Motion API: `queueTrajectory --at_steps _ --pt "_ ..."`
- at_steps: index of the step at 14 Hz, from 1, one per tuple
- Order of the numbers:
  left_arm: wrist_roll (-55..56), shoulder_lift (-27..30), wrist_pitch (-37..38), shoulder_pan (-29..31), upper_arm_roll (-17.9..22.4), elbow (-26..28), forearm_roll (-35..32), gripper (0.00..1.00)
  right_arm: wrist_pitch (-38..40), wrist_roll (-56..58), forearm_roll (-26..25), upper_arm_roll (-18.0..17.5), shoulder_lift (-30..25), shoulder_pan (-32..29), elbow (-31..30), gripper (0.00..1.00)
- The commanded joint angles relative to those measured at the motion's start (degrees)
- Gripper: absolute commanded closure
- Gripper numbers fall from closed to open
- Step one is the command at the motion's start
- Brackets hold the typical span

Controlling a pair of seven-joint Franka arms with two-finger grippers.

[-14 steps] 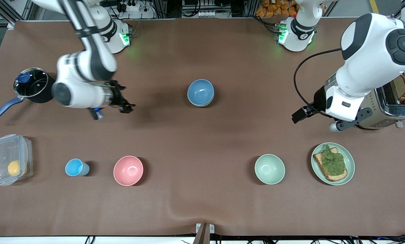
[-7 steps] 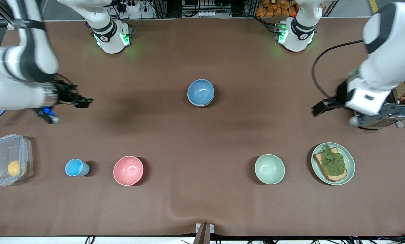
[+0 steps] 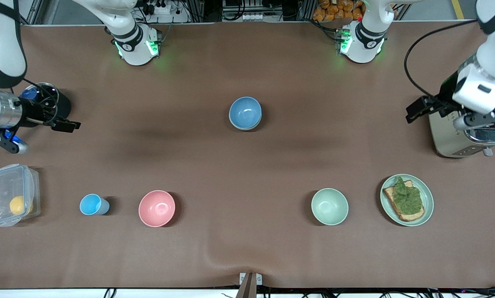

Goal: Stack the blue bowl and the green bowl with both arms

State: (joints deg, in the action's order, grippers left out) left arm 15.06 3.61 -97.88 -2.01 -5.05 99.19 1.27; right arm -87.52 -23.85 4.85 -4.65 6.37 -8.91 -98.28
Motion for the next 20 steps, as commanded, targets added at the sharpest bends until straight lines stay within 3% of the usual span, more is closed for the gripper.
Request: queueTrajectory --at_steps 1,5,9,12,20 --pt "-7.0 4.0 1.6 -0.6 1.0 1.4 -0.6 0.0 1.8 1.4 -3.6 -0.7 -1.8 5.0 7.3 0.0" --pt "-11.4 4.9 2.6 -0.9 1.2 0.6 -1.6 0.0 5.3 3.5 -3.2 -0.3 -5.7 5.6 10.6 0.0" --pt "-18.3 4.5 8.2 -1.5 5.6 -3.0 -0.9 0.0 4.7 9.4 -3.0 -0.1 -10.2 5.3 10.7 0.0" --pt "-19.1 4.3 8.2 -1.8 5.9 -3.0 -1.7 0.0 4.8 10.4 -0.8 2.0 -10.5 5.6 10.7 0.0" --pt "-18.8 3.9 12.8 -2.5 5.9 -6.1 -1.6 0.0 4.5 10.1 -1.1 1.6 -11.4 5.7 13.5 0.0"
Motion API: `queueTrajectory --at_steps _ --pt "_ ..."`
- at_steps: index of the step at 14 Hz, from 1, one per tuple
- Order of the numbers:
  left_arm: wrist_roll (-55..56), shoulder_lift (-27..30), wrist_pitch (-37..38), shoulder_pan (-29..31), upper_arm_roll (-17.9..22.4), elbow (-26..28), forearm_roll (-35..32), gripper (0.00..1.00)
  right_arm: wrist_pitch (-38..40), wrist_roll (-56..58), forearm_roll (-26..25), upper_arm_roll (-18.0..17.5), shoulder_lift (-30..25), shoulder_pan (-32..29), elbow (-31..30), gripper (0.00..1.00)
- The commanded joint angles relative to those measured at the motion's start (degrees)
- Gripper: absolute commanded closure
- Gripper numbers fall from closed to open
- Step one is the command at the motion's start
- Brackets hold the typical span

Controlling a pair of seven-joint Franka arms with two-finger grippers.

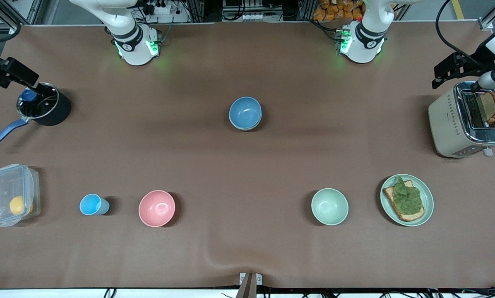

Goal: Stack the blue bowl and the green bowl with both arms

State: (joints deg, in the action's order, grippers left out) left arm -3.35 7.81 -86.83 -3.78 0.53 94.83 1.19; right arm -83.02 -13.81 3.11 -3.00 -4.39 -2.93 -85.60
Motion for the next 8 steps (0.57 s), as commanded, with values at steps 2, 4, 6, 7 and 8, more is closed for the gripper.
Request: queueTrajectory --at_steps 2,4,6,7,8 --pt "0.3 -0.7 1.8 -0.7 0.3 -1.8 -1.5 0.0 0.1 -0.1 0.8 -0.2 -0.6 0.2 0.9 0.0" --pt "1.1 -0.7 1.8 -0.7 0.0 -1.8 -1.6 0.0 0.3 -0.1 0.8 0.1 -0.6 0.2 0.9 0.0" --pt "1.9 -0.9 1.8 -0.7 0.0 -1.8 -1.6 0.0 0.3 -0.2 0.8 0.1 -0.6 0.4 0.8 0.0" --pt "1.9 -0.9 1.8 -0.7 0.0 -1.8 -1.6 0.0 0.3 -0.2 0.8 -0.1 -0.6 0.6 0.8 0.0" --pt "1.9 -0.9 1.8 -0.7 0.0 -1.8 -1.5 0.0 0.3 -0.2 0.6 -0.1 -0.6 0.6 0.8 0.0"
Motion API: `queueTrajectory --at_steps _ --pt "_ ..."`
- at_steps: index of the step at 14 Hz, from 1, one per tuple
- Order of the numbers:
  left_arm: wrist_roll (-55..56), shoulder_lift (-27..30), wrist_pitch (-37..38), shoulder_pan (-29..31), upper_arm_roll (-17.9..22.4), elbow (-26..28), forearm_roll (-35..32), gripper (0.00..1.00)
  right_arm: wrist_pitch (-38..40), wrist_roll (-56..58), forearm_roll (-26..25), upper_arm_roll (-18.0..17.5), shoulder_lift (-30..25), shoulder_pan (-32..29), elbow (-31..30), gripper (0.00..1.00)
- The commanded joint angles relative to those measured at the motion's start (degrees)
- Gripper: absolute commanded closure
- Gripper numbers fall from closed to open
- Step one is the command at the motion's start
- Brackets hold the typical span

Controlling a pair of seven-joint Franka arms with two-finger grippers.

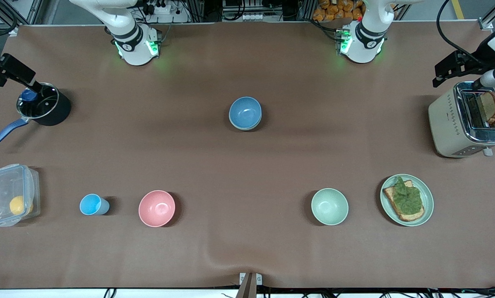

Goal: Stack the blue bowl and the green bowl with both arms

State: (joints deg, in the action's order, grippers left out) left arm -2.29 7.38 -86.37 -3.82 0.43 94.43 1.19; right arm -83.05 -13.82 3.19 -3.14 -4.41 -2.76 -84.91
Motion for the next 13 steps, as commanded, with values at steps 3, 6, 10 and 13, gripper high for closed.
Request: queueTrajectory --at_steps 3,6,10,13 --pt "0.9 -0.4 1.3 -0.7 0.1 -1.4 -1.5 0.0 0.6 0.4 0.4 0.0 -0.5 0.3 0.0 0.0" --pt "0.9 -0.4 1.3 -0.7 0.1 -1.4 -1.6 0.0 0.6 1.1 0.2 -0.1 -0.5 0.2 -0.1 0.0" --pt "0.9 -0.4 1.3 -1.2 0.5 -1.4 -1.6 0.0 0.6 4.6 -1.0 -0.6 -0.6 0.2 -0.3 0.0" --pt "0.9 -0.4 1.3 -1.2 0.5 -1.4 -1.6 0.0 0.6 4.5 -1.0 -0.6 -0.5 0.4 -0.4 0.0"
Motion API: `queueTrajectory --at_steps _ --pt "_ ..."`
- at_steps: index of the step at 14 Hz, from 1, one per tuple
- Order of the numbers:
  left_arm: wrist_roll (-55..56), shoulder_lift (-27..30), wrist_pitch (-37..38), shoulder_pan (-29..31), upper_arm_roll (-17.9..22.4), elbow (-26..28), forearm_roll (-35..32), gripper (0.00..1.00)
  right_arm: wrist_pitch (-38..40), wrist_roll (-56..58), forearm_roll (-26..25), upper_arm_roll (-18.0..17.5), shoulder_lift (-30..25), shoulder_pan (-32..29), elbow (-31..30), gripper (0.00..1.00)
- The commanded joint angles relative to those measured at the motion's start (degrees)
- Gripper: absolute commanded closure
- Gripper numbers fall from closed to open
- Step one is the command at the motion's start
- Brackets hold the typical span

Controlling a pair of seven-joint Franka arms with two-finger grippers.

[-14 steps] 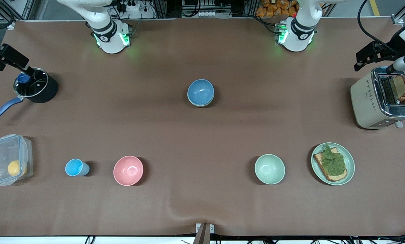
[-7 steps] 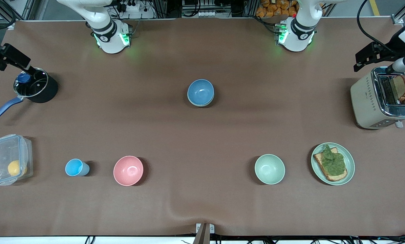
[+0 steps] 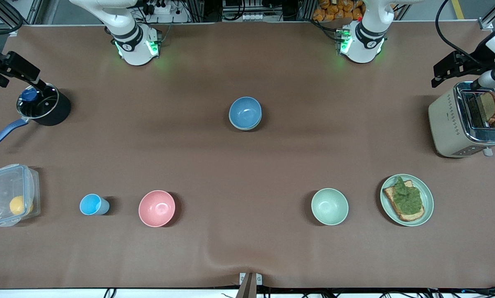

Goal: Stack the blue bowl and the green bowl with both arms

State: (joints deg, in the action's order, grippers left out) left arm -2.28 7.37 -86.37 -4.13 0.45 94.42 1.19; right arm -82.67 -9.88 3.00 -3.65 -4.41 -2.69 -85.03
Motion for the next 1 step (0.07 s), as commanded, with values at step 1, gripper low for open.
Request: queueTrajectory --at_steps 1 --pt "0.9 -0.4 1.3 -0.9 0.4 -1.3 -1.6 0.0 0.3 0.6 -0.8 0.1 -0.5 0.4 -0.3 0.0"
